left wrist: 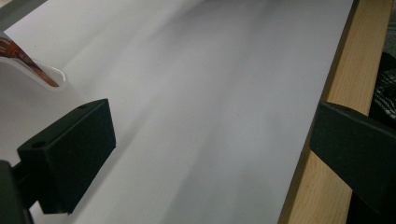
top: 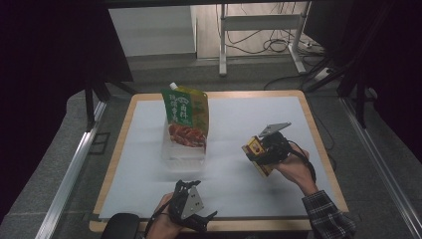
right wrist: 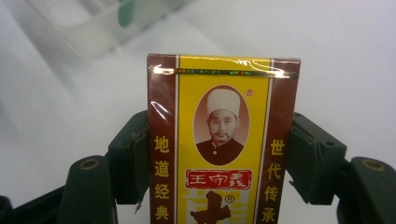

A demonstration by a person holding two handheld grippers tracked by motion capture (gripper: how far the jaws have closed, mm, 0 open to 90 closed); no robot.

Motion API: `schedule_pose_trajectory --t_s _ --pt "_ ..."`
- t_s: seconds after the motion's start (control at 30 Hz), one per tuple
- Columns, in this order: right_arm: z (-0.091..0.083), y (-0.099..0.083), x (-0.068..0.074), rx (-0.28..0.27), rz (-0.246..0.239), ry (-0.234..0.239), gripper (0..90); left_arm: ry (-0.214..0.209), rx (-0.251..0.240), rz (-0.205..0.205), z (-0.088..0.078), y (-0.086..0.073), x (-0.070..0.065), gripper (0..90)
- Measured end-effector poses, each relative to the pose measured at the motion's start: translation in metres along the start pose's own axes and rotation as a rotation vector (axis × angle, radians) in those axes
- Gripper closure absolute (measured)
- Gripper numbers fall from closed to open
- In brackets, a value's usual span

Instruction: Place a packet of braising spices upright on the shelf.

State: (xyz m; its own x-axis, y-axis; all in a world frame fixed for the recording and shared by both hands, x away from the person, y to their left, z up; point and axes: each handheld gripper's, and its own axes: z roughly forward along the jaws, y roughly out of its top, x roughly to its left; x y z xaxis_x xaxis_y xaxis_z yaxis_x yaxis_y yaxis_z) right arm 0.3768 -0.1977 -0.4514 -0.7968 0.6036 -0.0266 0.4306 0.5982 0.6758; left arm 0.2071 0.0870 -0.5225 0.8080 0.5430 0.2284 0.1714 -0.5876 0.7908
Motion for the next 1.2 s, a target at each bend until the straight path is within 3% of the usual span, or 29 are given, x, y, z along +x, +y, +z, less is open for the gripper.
schedule_pose_trajectory --t_s 0.3,0.6,1.2 --pt "0.0 0.009 0.007 -0.101 -0.004 0.034 32.0 -0.002 0.0 -0.003 0.0 0.0 0.0 0.3" --pt "0.001 0.018 0.011 -0.186 -0.01 0.05 32.0 -0.012 -0.013 -0.034 -0.001 -0.001 0.002 0.2" --pt "0.005 0.048 0.025 -0.323 -0.024 0.106 32.0 -0.002 -0.015 -0.066 -0.004 -0.005 0.006 0.2"
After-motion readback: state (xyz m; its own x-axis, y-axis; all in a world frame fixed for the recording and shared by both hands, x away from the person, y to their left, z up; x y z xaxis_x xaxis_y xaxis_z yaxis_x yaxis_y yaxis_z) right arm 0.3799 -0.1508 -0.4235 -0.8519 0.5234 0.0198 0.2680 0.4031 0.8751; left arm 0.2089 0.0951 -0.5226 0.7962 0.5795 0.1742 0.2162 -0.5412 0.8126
